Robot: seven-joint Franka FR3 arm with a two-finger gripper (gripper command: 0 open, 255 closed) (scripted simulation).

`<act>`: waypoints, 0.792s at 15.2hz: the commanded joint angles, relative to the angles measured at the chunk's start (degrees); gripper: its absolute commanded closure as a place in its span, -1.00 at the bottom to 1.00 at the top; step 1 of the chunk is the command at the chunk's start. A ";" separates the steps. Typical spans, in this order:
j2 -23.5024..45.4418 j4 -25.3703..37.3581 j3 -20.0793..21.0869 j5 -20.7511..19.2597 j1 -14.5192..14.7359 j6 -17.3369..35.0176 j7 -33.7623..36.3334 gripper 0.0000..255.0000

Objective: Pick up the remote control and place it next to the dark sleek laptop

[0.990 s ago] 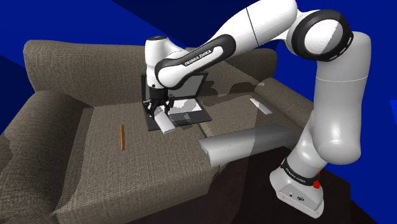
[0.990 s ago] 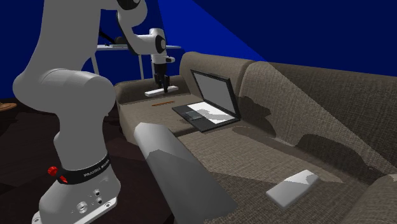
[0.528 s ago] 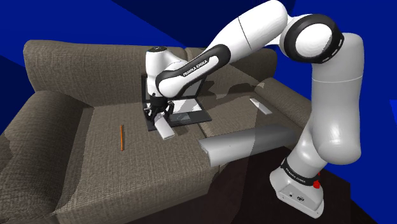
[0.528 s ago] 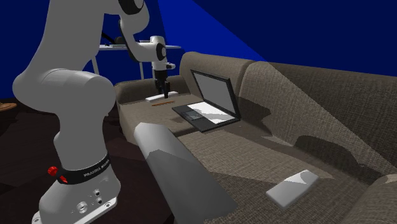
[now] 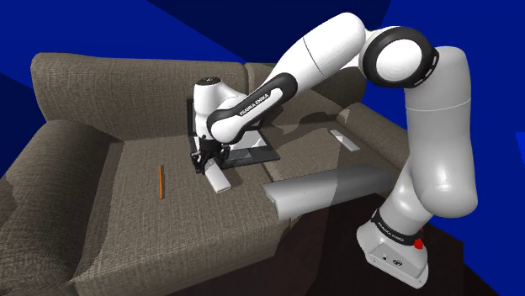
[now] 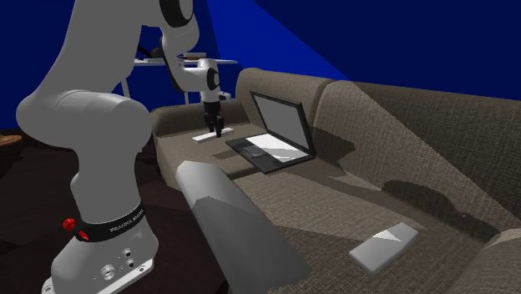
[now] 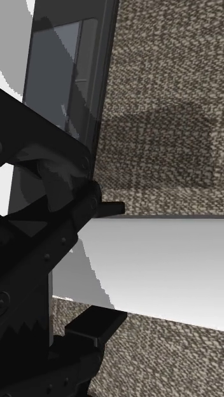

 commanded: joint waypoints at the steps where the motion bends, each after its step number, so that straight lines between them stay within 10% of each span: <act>1: 0.84 -0.27 -0.15 -0.23 0.10 1.16 0.19 1.00; 12: 5.25 0.01 -0.86 -1.18 0.59 5.25 0.89 1.00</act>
